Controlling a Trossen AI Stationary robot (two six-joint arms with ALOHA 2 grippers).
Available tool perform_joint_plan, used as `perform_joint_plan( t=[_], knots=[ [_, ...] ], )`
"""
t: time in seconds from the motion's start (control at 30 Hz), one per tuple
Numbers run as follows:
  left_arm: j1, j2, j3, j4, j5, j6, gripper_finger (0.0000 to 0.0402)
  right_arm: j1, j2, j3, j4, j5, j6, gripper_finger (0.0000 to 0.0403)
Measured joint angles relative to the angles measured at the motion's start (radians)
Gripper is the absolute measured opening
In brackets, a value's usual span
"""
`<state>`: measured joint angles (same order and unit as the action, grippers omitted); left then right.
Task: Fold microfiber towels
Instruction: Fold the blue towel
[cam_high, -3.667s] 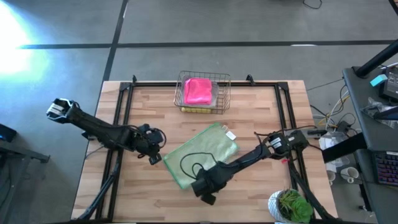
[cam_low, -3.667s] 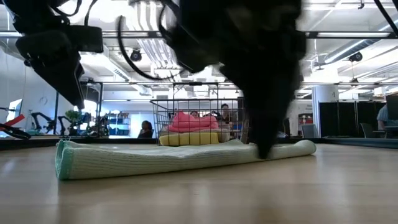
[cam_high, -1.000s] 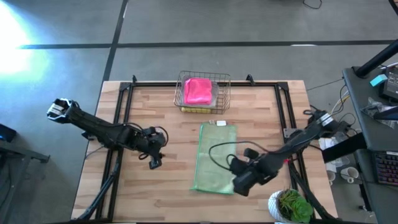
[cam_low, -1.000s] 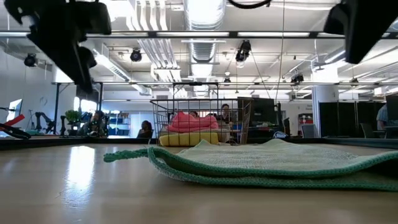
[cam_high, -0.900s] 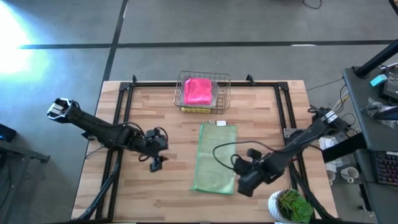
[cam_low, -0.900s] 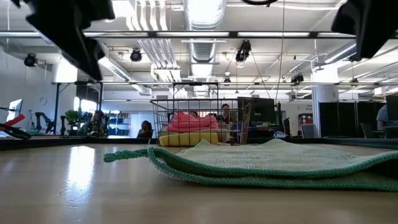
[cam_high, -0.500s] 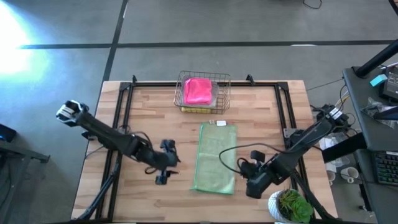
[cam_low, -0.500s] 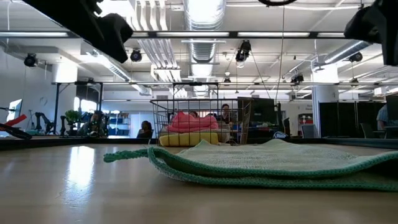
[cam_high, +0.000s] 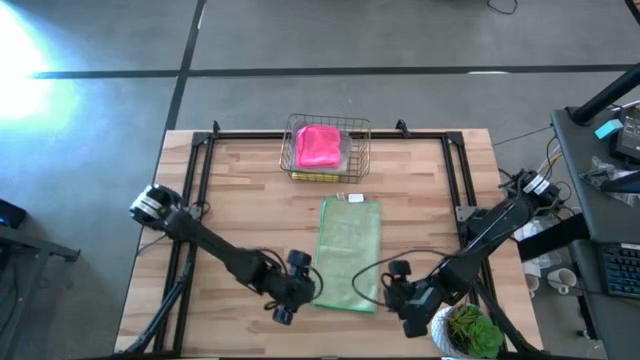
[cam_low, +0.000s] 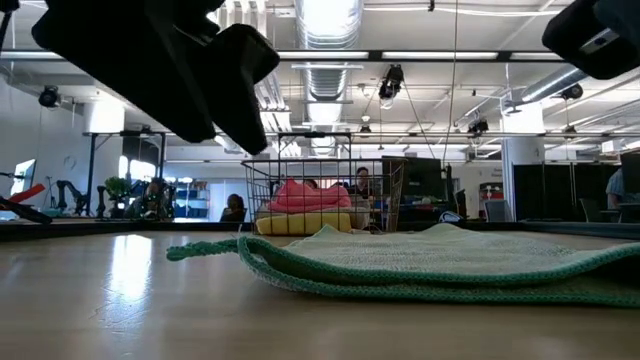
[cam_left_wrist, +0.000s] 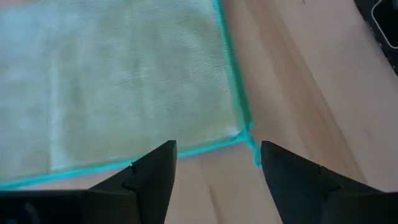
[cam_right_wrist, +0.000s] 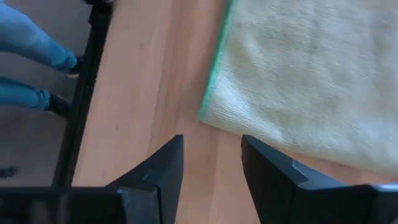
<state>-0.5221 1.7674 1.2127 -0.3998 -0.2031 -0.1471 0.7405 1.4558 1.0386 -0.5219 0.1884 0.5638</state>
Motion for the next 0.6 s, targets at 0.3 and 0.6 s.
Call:
perform_joint_plan(
  t=[0.3,0.6],
  knots=[
    [-0.039,0.131,0.096,0.005,-0.006,0.003,0.0218,0.006,0.099,0.012,0.057,0.004,-0.09,0.0151],
    [-0.047,0.174,0.098,0.037,-0.038,0.005,0.0218,0.008,0.155,0.036,0.065,-0.002,-0.094,0.015]
  ],
)
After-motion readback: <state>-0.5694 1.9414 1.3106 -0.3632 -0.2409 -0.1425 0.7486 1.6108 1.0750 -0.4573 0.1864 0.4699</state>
